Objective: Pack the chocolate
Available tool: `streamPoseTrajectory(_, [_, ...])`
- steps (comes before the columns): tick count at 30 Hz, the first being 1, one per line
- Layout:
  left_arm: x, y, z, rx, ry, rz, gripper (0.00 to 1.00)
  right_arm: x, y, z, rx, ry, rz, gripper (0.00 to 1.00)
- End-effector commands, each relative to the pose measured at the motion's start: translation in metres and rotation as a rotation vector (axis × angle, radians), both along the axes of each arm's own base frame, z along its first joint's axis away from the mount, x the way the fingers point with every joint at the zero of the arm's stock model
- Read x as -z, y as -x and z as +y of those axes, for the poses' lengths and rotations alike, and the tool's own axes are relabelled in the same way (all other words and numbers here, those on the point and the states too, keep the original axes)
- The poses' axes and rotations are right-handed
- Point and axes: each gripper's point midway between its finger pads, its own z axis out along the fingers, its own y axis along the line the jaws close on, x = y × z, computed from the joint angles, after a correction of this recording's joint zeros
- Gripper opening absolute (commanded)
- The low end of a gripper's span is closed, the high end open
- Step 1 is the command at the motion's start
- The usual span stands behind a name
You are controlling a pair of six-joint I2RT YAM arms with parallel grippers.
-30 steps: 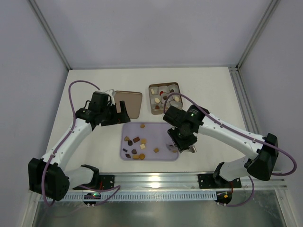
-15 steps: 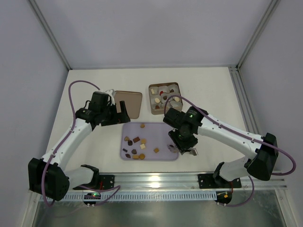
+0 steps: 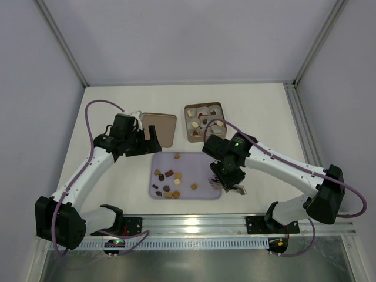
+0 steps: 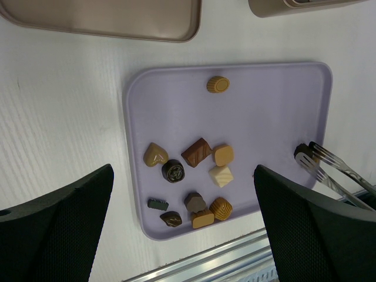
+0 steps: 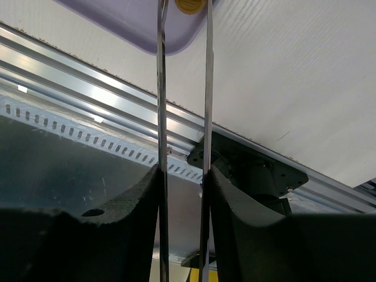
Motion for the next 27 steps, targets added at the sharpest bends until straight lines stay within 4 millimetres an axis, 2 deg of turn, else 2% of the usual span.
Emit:
streamPoseTrajectory(1, [-0.008,-0.001,-0.003,0.008,0.020,-0.029,1.00,-0.015,0.003,-0.009,-0.005,0.028,0.000,0.38])
streamPoseTrajectory(8, [-0.009,-0.001,-0.003,0.006,0.019,-0.033,1.00,-0.029,-0.014,0.002,0.022,-0.005,-0.065,0.38])
streamPoseTrajectory(16, [-0.009,-0.001,-0.003,0.006,0.019,-0.034,1.00,-0.036,-0.027,0.009,0.035,-0.023,-0.096,0.38])
streamPoseTrajectory(27, [-0.009,-0.001,-0.002,0.007,0.018,-0.035,1.00,-0.032,-0.028,0.011,0.026,-0.023,-0.086,0.39])
